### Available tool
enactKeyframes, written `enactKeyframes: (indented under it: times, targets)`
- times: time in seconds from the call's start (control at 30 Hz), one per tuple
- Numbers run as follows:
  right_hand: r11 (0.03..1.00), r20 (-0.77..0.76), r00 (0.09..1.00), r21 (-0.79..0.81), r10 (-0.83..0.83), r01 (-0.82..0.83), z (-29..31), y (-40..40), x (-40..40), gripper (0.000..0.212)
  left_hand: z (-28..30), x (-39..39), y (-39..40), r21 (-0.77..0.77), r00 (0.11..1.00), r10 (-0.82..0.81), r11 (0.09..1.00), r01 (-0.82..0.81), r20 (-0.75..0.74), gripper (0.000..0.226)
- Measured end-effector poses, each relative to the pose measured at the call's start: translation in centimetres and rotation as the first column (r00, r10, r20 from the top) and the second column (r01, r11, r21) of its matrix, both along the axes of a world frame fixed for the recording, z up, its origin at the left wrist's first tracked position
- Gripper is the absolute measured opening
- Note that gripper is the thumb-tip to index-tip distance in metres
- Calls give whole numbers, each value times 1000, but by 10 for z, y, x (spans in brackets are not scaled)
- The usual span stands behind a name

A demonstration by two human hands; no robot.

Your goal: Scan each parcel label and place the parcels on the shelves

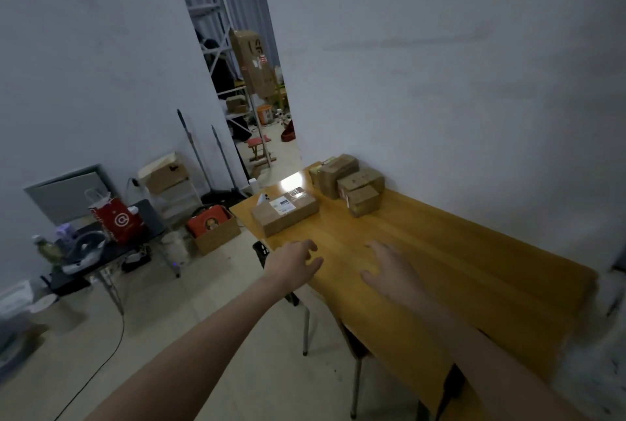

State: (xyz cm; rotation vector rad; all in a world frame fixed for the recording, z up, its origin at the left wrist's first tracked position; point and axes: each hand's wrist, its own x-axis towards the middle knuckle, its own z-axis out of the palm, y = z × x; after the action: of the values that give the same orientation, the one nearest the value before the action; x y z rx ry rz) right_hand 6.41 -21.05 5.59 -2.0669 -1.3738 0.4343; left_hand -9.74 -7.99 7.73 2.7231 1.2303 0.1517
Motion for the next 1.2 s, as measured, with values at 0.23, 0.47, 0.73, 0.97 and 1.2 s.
enactKeyframes:
  times: [0.23, 0.47, 0.73, 0.97, 1.2]
  targets:
    - [999, 5, 1000, -37, -10, 11, -15, 73, 7, 59, -21, 15, 83, -5, 1000, -24, 1000, 24, -17, 41]
    - [991, 5, 998, -118, -56, 57, -44, 208, 7, 60, -59, 23, 223, -31, 996, -81, 996, 79, -49, 40]
    - [963, -136, 980, -248, -144, 107, -98, 402, -16, 62, -111, 25, 428, -41, 983, -127, 992, 123, -132, 40]
    - [946, -216, 955, -294, -205, 136, -159, 517, -26, 70, -178, 35, 557, -43, 973, -150, 989, 145, -173, 48]
    - [929, -315, 907, -326, -279, 172, -221, 567, -26, 80, -240, 56, 612, -120, 964, -120, 988, 94, -238, 51]
